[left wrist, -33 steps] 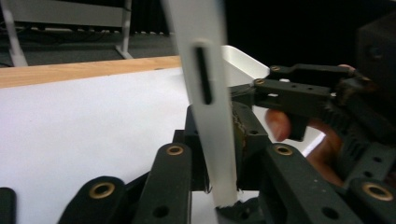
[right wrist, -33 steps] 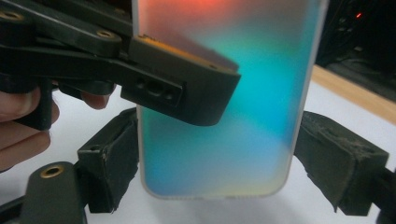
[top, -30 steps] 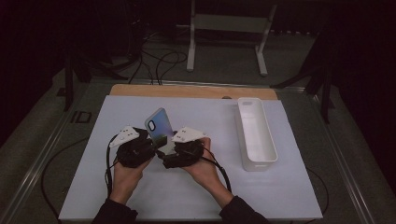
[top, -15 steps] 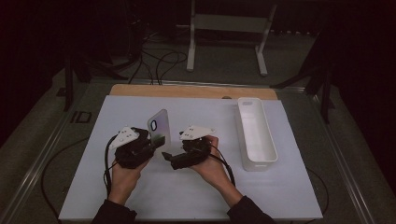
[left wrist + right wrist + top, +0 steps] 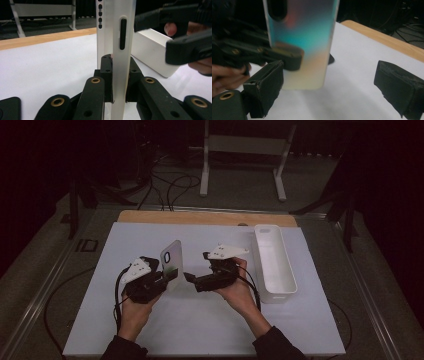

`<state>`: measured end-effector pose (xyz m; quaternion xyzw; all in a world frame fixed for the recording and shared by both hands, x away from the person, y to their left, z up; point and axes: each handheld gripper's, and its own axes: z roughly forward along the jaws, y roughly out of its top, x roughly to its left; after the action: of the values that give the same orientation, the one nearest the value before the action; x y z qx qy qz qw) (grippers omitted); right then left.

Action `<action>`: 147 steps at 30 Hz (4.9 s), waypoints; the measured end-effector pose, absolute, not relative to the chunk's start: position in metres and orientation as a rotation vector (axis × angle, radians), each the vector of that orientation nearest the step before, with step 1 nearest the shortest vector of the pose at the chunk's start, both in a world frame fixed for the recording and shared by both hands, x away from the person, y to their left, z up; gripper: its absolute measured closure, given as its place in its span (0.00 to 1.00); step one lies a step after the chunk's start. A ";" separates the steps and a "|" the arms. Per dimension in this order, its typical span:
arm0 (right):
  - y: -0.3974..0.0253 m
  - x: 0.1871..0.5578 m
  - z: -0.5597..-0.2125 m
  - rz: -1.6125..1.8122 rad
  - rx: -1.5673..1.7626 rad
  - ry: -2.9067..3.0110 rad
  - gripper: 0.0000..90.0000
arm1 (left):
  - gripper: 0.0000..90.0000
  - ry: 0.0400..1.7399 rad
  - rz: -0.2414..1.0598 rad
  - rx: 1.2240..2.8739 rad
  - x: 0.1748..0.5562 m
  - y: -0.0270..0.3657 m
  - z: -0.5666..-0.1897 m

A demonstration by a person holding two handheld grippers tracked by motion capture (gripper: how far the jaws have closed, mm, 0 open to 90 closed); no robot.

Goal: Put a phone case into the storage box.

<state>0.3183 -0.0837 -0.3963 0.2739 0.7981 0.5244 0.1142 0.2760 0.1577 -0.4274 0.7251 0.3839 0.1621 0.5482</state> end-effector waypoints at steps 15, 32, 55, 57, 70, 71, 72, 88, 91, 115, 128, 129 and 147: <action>-0.068 0.320 -0.376 1.659 0.796 2.323 0.10 | 0.90 0.875 0.395 1.745 0.271 0.146 -0.431; -0.058 0.325 -0.381 1.702 0.861 2.330 0.16 | 0.90 0.846 0.383 1.751 0.266 0.135 -0.435; -0.057 0.320 -0.383 1.650 0.855 2.288 0.18 | 0.83 0.855 0.369 1.756 0.268 0.134 -0.438; -0.057 0.320 -0.382 1.652 0.854 2.286 0.18 | 0.79 0.842 0.359 1.761 0.268 0.135 -0.439; -0.062 0.322 -0.382 1.636 0.872 2.273 0.18 | 0.16 0.910 0.453 1.763 0.263 0.147 -0.442; -0.062 0.322 -0.382 1.638 0.872 2.272 0.18 | 0.15 0.914 0.460 1.761 0.263 0.149 -0.443; -0.062 0.323 -0.382 1.636 0.872 2.272 0.18 | 0.12 0.917 0.464 1.762 0.262 0.150 -0.443; -0.065 0.325 -0.378 1.619 0.871 2.266 0.18 | 0.00 0.942 0.536 1.745 0.259 0.170 -0.446; -0.067 0.326 -0.377 1.616 0.877 2.263 0.18 | 0.00 0.943 0.549 1.748 0.256 0.175 -0.450; -0.082 0.336 -0.373 1.597 0.918 2.230 0.18 | 0.00 0.967 0.662 1.768 0.237 0.211 -0.474; -0.091 0.345 -0.373 1.587 0.954 2.206 0.18 | 0.00 1.003 0.662 1.776 0.236 0.221 -0.483; -0.092 0.346 -0.372 1.585 0.955 2.204 0.18 | 0.00 1.006 0.661 1.774 0.236 0.221 -0.484; -0.105 0.364 -0.365 1.555 0.991 2.154 0.18 | 0.00 1.035 0.668 1.775 0.239 0.223 -0.487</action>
<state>0.3645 -0.1052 -0.3652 0.3455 0.7508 0.5420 0.1524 0.2385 0.2228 -0.4871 0.7247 0.4225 0.2728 0.4711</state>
